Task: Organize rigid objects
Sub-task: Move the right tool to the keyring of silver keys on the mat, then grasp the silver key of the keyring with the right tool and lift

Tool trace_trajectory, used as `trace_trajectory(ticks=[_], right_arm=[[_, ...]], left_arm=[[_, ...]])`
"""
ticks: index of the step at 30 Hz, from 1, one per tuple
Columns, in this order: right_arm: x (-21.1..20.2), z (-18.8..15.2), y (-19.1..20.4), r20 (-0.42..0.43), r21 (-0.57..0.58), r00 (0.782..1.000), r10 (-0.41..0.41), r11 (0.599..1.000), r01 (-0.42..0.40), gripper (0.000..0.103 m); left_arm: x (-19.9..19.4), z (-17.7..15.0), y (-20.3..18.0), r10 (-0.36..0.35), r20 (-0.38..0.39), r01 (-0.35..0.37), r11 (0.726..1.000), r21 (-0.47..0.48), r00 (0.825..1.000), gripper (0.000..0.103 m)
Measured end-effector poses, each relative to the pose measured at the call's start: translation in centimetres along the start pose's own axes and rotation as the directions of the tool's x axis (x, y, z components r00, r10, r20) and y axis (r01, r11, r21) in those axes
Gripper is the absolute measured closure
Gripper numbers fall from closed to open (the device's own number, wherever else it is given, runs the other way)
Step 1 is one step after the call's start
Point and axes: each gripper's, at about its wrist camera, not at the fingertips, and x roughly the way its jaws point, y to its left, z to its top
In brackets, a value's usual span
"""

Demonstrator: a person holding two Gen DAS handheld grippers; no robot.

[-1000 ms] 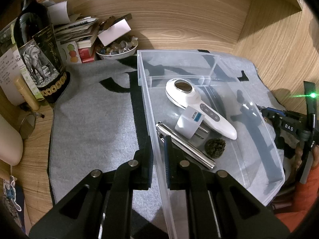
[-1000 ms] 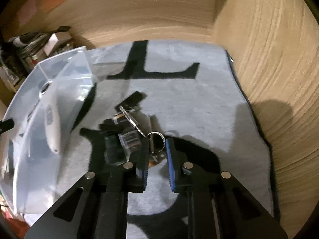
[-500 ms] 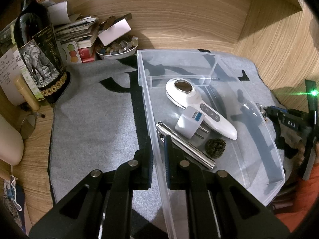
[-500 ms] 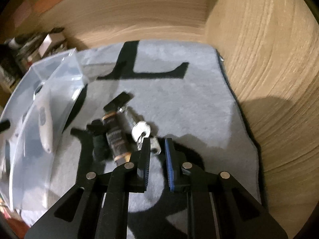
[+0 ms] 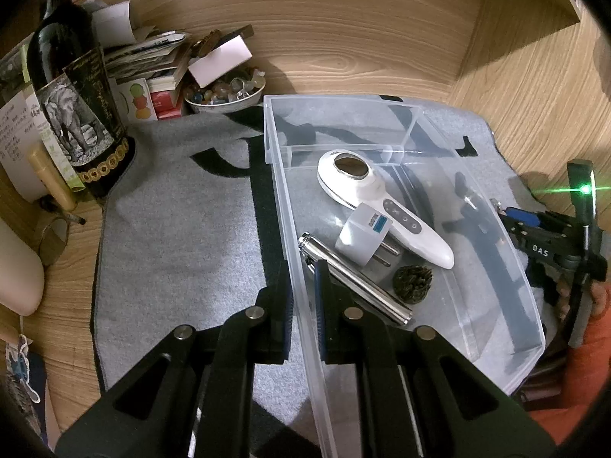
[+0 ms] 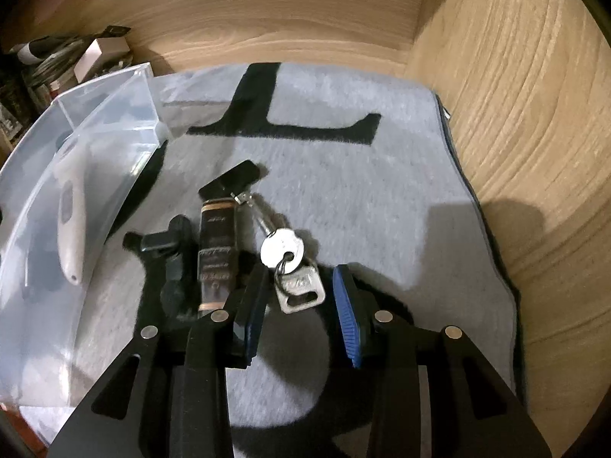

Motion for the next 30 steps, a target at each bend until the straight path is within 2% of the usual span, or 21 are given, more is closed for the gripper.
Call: trace_trajectory(ticks=[3,8,18,19,26,30], right_arm=[[-0.1,-0.1,0.2,0.010,0.003,1.000,-0.006,1.000,0.006,0.078],[-1.1,-0.5,0.3,0.025,0.015,1.000,0.001,1.000,-0.001,0.078],[-4.5,0.9,0.9,0.138,-0.013,0.990,-0.005,1.000,0.006,0.080],[-4.7,1.2,1.0,0.143,-0.017,0.990,0.002,1.000,0.000,0.100],[-6.3,2.1,1.5,0.196,-0.035,0.980,-0.016,0.999,0.024,0.100],[-6.0,1.7,1.3,0.176,-0.031,0.983,-0.051,0.998,0.057,0.098]], left_arm=[[0.3,0.0,0.2,-0.004,-0.009,0.004,1.000,-0.006,1.000,0.094],[0.4,0.0,0.2,-0.003,-0.015,0.003,1.000,-0.003,1.000,0.094],[0.4,-0.1,0.2,0.000,-0.012,0.000,1.000,-0.008,1.000,0.094],[0.4,-0.1,0.2,0.000,-0.012,0.000,1.000,-0.007,1.000,0.094],[0.4,-0.1,0.2,-0.002,-0.012,0.002,1.000,-0.008,1.000,0.094],[0.2,-0.2,0.2,-0.004,-0.006,0.004,1.000,-0.007,1.000,0.094]])
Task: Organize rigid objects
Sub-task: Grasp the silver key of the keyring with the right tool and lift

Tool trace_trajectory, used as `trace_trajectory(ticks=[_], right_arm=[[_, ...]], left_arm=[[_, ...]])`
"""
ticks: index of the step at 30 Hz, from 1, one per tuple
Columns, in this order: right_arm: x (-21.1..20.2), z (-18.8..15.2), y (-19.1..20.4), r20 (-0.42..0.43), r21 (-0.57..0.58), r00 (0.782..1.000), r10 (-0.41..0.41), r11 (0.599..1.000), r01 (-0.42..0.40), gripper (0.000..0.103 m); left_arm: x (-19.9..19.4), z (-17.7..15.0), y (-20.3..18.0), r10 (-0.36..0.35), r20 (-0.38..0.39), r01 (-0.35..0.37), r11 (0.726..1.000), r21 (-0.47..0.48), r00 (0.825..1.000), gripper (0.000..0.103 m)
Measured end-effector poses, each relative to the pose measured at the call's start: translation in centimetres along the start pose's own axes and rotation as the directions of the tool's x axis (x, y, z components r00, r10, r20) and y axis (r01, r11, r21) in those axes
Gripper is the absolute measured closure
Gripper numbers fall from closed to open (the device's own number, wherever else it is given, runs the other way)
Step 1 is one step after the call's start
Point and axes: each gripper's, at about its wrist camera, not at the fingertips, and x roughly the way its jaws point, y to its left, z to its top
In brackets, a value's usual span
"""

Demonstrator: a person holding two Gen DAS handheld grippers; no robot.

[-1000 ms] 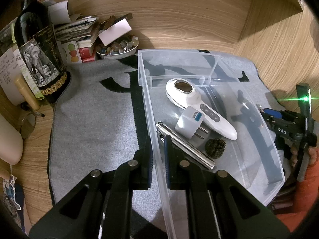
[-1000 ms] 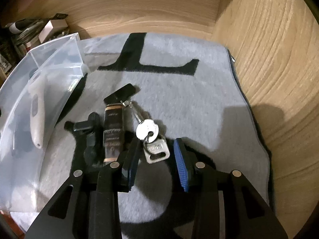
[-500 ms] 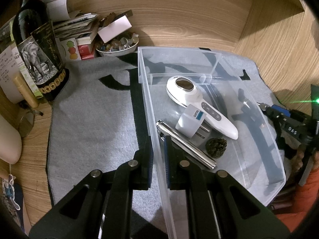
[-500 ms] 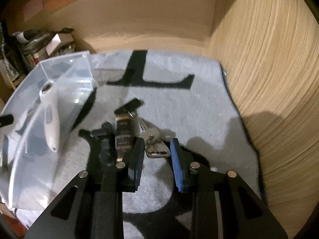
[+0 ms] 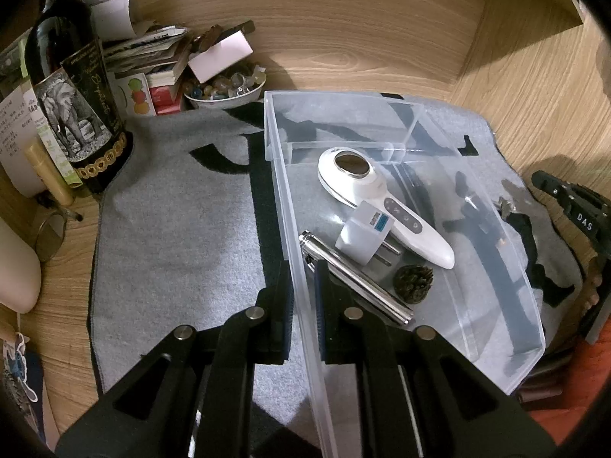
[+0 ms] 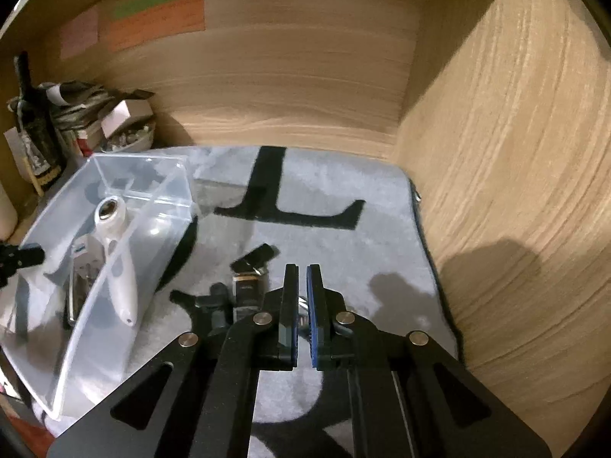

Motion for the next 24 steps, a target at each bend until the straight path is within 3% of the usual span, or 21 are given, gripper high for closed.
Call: trace_trajectory(ticks=[2,4,9,13,20,24], right_arm=[[0.6,-0.4,-0.3,-0.036,0.004,0.999,-0.014,1.000,0.014,0.090],[1.2,-0.8,-0.7,-0.056,0.015,0.998,-0.031,0.999,0.032,0.071],[2.7,-1.9,-1.4,-0.123,0.037,0.992,-0.027,0.999,0.032,0.057],[3.9,-2.2,-1.1,-0.157,0.003,0.987,-0.024,1.000,0.024,0.037],[6.4,-1.9,-1.5,-0.205,-0.011,0.979,0.002,1.000,-0.004,0.037],[6.9,-1.7,-1.7,-0.195,0.016,0.980,0.043,0.999,-0.041,0.044]], left_arm=[[-0.1,0.0,0.0,0.000,0.002,0.000,1.000,0.001,1.000,0.094],[-0.1,0.0,0.0,0.000,0.003,0.000,1.000,0.000,1.000,0.094],[-0.1,0.1,0.0,-0.002,0.002,0.002,1.000,-0.002,1.000,0.094],[-0.1,0.1,0.0,-0.002,0.003,0.002,1.000,0.000,1.000,0.094],[-0.1,0.1,0.0,-0.001,0.004,0.001,1.000,-0.010,1.000,0.094],[-0.1,0.1,0.0,0.001,0.004,-0.001,1.000,-0.007,1.000,0.094]])
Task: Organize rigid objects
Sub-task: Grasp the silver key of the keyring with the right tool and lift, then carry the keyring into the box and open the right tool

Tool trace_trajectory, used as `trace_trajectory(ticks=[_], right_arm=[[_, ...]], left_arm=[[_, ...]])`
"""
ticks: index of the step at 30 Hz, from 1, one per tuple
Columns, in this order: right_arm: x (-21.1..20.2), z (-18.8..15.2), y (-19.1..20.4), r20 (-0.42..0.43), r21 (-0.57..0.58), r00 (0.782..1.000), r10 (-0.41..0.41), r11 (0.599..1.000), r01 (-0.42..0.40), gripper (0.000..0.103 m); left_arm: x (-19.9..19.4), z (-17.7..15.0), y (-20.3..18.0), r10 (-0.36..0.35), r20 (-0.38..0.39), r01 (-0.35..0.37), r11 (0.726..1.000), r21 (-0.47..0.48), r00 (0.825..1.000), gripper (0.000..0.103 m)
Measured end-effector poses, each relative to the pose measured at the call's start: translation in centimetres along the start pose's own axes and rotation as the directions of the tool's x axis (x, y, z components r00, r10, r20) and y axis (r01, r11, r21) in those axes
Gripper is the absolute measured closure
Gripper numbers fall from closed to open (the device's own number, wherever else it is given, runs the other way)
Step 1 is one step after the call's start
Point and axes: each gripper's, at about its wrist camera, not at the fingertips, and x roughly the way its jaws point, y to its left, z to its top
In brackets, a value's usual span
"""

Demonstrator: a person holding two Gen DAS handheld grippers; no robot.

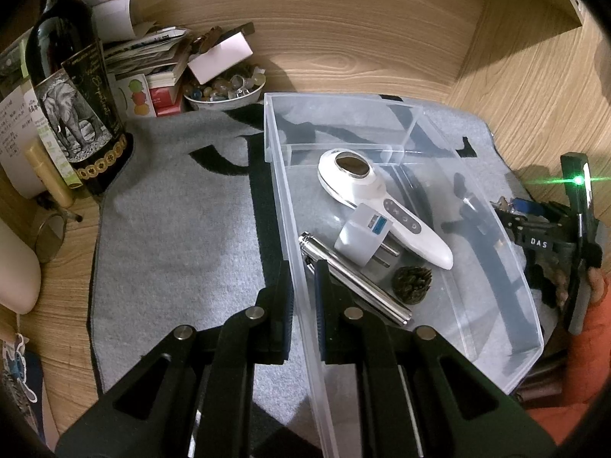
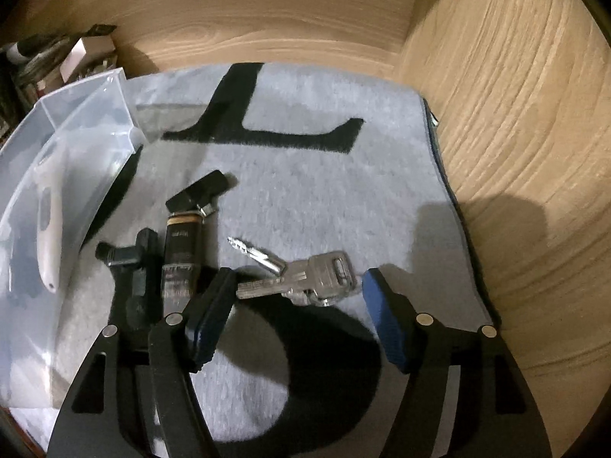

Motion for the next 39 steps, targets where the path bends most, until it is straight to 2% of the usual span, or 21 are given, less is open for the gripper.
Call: trace_trajectory(ticks=[9,13,18,26,32,39], right_arm=[[-1.6,0.1,0.5,0.049,0.013,0.999,-0.022,1.000,0.022,0.044],[-3.6,0.6,1.1,0.107,0.004,0.994,-0.033,0.999,0.032,0.044],[-6.6,1.5,2.2,0.199,-0.025,0.980,-0.008,1.000,0.014,0.044],[-10.3,4.3,5.0,0.343,-0.091,0.939,0.038,0.996,-0.007,0.044],[-12.7,5.3,7.9,0.421,-0.168,0.899,0.118,0.985,-0.050,0.044],[-14.2,5.3,11.4,0.450,-0.262,0.863,0.229,0.958,-0.118,0.044]], left_arm=[[0.0,-0.1,0.0,0.002,-0.001,-0.002,1.000,0.001,1.000,0.094],[0.0,-0.1,0.0,0.002,0.000,-0.002,1.000,-0.001,1.000,0.094],[0.0,0.0,0.0,0.001,-0.001,-0.001,1.000,-0.001,1.000,0.094],[0.0,-0.1,0.0,0.002,-0.001,-0.002,1.000,0.001,1.000,0.094],[0.0,-0.1,0.0,0.003,-0.001,-0.003,1.000,0.001,1.000,0.094],[0.0,0.0,-0.1,0.003,-0.001,-0.003,1.000,0.002,1.000,0.094]])
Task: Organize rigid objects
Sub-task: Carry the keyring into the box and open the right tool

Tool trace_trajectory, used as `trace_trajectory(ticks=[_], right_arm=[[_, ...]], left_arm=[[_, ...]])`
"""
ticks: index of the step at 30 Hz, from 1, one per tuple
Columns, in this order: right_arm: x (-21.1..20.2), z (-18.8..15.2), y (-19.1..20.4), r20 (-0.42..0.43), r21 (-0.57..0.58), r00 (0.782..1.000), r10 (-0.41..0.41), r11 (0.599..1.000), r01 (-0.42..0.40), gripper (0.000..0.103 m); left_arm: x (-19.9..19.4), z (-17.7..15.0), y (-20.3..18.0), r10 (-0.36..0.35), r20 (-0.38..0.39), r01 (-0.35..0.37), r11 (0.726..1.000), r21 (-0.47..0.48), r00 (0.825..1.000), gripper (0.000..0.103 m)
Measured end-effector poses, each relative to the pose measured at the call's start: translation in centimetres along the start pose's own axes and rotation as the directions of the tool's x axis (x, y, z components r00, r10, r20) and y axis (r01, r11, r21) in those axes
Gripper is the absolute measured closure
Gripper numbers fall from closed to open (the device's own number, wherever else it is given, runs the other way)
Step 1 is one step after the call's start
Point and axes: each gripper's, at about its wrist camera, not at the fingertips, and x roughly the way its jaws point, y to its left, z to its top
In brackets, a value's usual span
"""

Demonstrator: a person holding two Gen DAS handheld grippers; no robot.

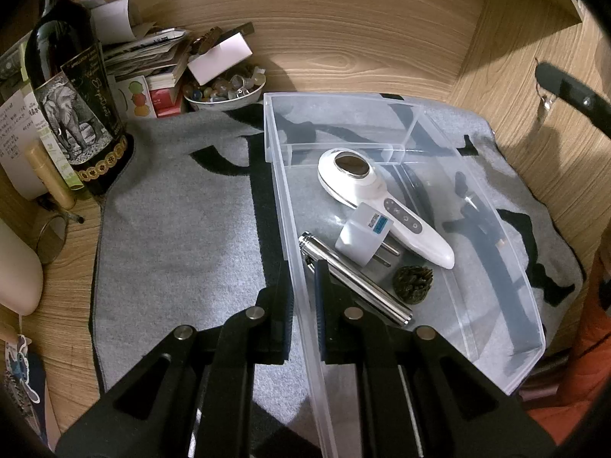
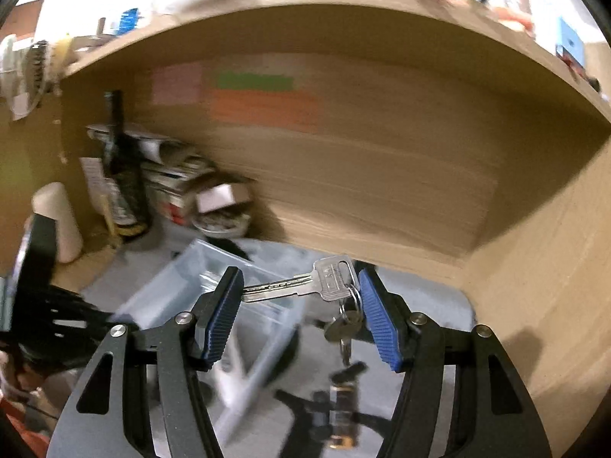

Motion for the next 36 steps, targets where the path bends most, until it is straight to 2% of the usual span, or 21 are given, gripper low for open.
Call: trace_trajectory(ticks=[4,8,15,23,26,30,36], right_arm=[[1.0,-0.9,1.8,-0.026,-0.011,0.997,0.070,0.997,-0.070,0.044],[3.1,-2.3,3.7,-0.100,-0.026,0.987,0.122,0.992,-0.125,0.044],[6.2,-4.5,5.1,-0.233,-0.037,0.963,0.138,0.988,-0.150,0.044],[8.4,-5.6,5.9,-0.337,-0.085,0.934,0.119,0.984,-0.156,0.044],[8.4,-5.5,6.0,-0.350,-0.107,0.932,0.096,0.984,-0.142,0.044],[8.4,-5.5,5.9,-0.361,-0.099,0.926,0.111,0.983,-0.156,0.044],[7.4,-4.6,4.8,-0.326,-0.058,0.937,0.129,0.986,-0.156,0.044]], left_arm=[[0.0,0.0,0.0,0.000,0.000,0.000,1.000,-0.001,1.000,0.094],[-0.1,0.0,0.1,-0.005,0.001,0.005,1.000,-0.002,1.000,0.094],[-0.1,0.0,0.0,-0.008,0.004,0.008,1.000,-0.004,1.000,0.094],[-0.1,0.0,0.1,-0.011,0.003,0.011,1.000,-0.004,1.000,0.094],[-0.1,0.0,0.0,-0.010,0.003,0.010,1.000,-0.004,1.000,0.094],[0.0,0.0,0.0,-0.009,0.003,0.009,1.000,-0.004,1.000,0.094],[0.0,0.0,-0.1,-0.008,0.002,0.008,1.000,-0.003,1.000,0.094]])
